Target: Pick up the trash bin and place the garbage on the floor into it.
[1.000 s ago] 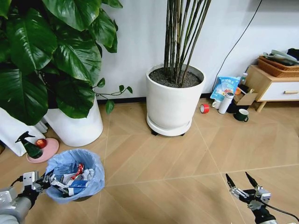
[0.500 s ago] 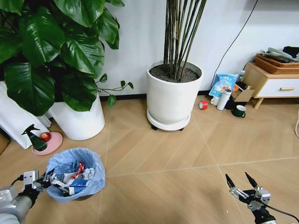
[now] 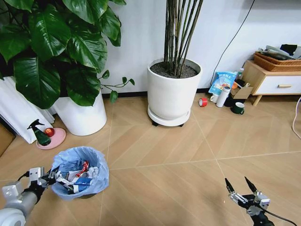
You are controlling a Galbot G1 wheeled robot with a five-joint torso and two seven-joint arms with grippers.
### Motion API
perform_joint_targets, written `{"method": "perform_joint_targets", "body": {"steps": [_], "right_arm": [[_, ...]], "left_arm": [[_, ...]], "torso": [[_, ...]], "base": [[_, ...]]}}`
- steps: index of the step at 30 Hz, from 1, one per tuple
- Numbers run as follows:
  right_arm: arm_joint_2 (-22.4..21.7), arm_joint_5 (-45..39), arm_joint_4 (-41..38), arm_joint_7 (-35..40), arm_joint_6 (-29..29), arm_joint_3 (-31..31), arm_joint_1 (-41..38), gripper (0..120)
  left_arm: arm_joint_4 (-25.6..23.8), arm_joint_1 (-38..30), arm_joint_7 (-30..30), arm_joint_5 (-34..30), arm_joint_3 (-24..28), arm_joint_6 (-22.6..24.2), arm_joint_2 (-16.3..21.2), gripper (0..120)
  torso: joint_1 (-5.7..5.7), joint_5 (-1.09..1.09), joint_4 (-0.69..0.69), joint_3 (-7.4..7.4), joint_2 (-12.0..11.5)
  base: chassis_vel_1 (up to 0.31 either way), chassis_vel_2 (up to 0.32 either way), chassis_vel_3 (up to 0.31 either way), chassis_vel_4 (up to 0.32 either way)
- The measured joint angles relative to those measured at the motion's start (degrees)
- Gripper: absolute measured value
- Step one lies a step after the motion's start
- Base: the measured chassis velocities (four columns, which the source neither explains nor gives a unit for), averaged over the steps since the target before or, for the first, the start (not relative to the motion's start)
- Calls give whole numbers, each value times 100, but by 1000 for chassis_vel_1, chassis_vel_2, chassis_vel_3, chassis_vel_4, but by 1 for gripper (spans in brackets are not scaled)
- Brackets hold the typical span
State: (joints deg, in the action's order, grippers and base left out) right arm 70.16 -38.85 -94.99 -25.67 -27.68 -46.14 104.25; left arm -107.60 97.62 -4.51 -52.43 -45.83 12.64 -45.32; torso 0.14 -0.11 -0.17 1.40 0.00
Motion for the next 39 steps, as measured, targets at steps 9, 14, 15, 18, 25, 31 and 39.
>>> {"method": "perform_joint_targets", "body": {"steps": [9,14,15,18,25,31,39], "right_arm": [[-27,41,-5,0,32,37,-52,100],[-72,49,-14,3,41,64,-53,100],[-77,51,-11,3,41,64,-56,100],[-82,52,-9,3,41,63,-57,100],[-82,47,-9,3,41,45,-54,100],[-90,35,-22,-4,37,27,-29,100],[-103,12,-44,-33,28,10,11,100]], "left_arm": [[-40,24,-38,-2,-24,18,-12,0],[-42,63,-39,-20,-71,20,21,0],[-47,63,-39,-33,-78,22,27,0],[-51,61,-41,-56,-92,23,38,0],[-46,80,-42,-81,-114,25,65,0],[-53,72,-55,-137,-165,38,115,0],[-99,90,-69,-161,-206,49,113,0]], "torso": [[0,-1,4,0,0],[0,-1,3,0,0],[0,0,2,0,0],[0,1,2,0,0],[0,-1,2,0,0],[0,0,3,0,0],[0,-2,3,0,0]], "base": [[79,-71,-71,62],[77,-61,-70,90],[69,-75,-87,73],[68,-79,-84,76],[74,-78,-78,90],[113,-106,-120,103],[142,-142,-139,139]]}}
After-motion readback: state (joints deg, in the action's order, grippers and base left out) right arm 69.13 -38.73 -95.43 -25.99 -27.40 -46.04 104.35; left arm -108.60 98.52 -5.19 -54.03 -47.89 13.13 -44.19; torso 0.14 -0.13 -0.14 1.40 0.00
